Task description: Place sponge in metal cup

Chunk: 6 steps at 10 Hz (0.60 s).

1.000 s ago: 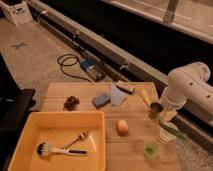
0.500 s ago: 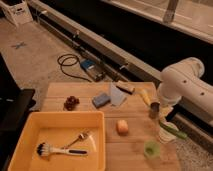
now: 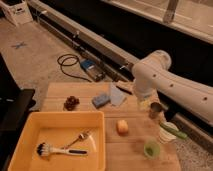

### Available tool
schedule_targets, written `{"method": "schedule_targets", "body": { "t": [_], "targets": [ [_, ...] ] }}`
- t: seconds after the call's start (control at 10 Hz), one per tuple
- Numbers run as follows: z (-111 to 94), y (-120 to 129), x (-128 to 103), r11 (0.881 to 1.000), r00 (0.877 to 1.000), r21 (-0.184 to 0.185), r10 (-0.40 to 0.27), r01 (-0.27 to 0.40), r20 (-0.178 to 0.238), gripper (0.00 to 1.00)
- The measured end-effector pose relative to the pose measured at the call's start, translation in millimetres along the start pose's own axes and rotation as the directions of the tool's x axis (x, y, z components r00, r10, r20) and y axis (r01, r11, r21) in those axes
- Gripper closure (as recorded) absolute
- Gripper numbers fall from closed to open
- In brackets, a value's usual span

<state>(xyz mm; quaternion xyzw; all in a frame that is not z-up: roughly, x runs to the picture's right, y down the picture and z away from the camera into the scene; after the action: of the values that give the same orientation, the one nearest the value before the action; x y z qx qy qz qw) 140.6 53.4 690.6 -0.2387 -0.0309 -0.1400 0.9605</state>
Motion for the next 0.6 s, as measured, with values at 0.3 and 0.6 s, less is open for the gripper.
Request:
{"method": "schedule_targets", "body": {
  "t": [0.3,0.6],
  "targets": [
    [-5.1,-11.6,-52.3,0.987,0.986,0.031,-0.160,0.159,0.039,0.35],
    [-5.2,-11.7,-51.5,0.987,0.987,0.031,-0.159,0.158,0.039,0.35]
  ]
}}
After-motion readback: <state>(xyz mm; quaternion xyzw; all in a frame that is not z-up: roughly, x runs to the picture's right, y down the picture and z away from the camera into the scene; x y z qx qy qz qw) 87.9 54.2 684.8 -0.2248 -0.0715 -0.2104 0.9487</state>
